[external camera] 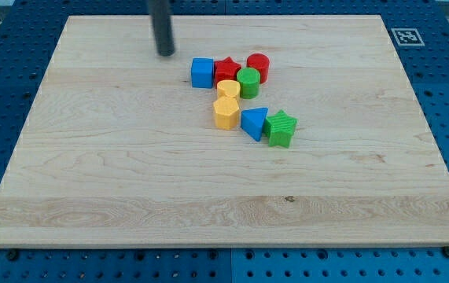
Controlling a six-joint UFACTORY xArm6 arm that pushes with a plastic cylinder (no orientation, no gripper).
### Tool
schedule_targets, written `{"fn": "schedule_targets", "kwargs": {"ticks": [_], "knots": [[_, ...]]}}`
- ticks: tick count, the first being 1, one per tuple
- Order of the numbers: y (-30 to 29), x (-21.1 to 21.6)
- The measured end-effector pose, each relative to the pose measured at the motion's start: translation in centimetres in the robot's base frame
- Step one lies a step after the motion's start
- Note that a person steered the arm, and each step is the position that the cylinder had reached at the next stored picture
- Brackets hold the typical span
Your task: Push the blue cube into red star
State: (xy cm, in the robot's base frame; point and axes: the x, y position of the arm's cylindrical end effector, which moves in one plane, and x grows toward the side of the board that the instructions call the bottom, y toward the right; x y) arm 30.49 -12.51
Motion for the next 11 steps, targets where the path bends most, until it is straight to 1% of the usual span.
{"fn": "schedule_targets", "kwargs": {"ticks": [1, 2, 3, 6, 7, 10, 11], "knots": [[-0.5, 4.8], [1.8, 6.1], [3.3, 6.2], [3.8, 6.2], [3.8, 6.8], [6.5, 6.6], [6.5, 6.4]]}}
